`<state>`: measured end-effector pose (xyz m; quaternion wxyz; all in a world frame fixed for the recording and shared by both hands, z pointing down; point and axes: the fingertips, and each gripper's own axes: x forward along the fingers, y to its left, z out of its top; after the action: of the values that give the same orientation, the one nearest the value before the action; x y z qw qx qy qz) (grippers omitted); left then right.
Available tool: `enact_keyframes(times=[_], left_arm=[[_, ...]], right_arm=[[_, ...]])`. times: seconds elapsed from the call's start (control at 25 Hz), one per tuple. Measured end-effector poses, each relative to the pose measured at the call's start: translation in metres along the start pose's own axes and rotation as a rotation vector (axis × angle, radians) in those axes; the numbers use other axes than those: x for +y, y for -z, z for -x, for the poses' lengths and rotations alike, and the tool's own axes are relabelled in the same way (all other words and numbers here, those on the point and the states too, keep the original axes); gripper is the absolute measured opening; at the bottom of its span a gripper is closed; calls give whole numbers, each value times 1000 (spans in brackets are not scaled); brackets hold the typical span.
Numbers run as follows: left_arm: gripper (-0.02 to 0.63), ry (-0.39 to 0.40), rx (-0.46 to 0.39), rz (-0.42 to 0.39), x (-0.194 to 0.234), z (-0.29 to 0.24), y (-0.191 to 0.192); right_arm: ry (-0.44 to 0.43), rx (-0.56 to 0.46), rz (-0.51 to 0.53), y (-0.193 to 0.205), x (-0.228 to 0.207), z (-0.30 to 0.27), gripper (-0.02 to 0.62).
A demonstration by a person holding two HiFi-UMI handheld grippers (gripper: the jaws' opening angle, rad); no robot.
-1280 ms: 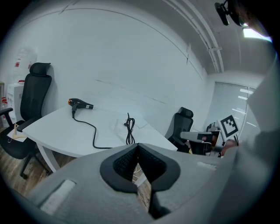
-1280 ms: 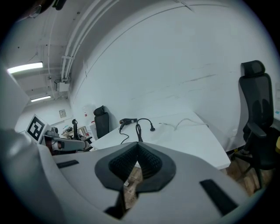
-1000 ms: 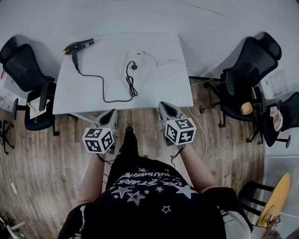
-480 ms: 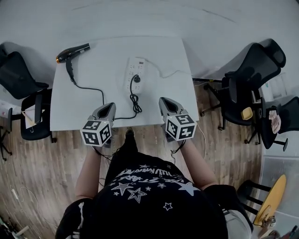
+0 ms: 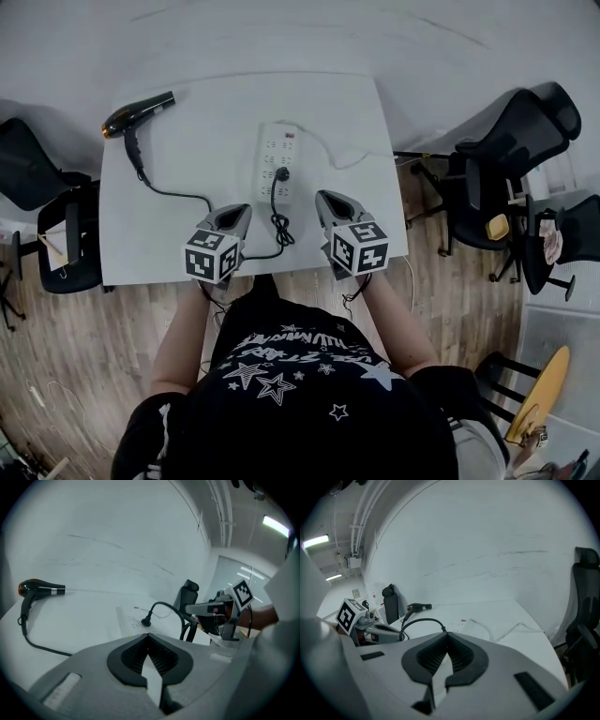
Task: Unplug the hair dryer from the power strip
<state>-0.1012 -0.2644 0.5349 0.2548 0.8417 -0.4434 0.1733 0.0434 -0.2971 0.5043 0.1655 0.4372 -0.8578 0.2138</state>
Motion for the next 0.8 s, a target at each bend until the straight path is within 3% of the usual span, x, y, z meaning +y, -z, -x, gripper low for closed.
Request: enact_keyframes(times=[0.36,0.8], left_arm=[[8,111,54,-17,4,-42,-2],[8,168,97,-11,12,-73,-2]], right_arm=[[13,65,21,-2,-6,-36,9],[15,117,21,4,-7,-64,9]])
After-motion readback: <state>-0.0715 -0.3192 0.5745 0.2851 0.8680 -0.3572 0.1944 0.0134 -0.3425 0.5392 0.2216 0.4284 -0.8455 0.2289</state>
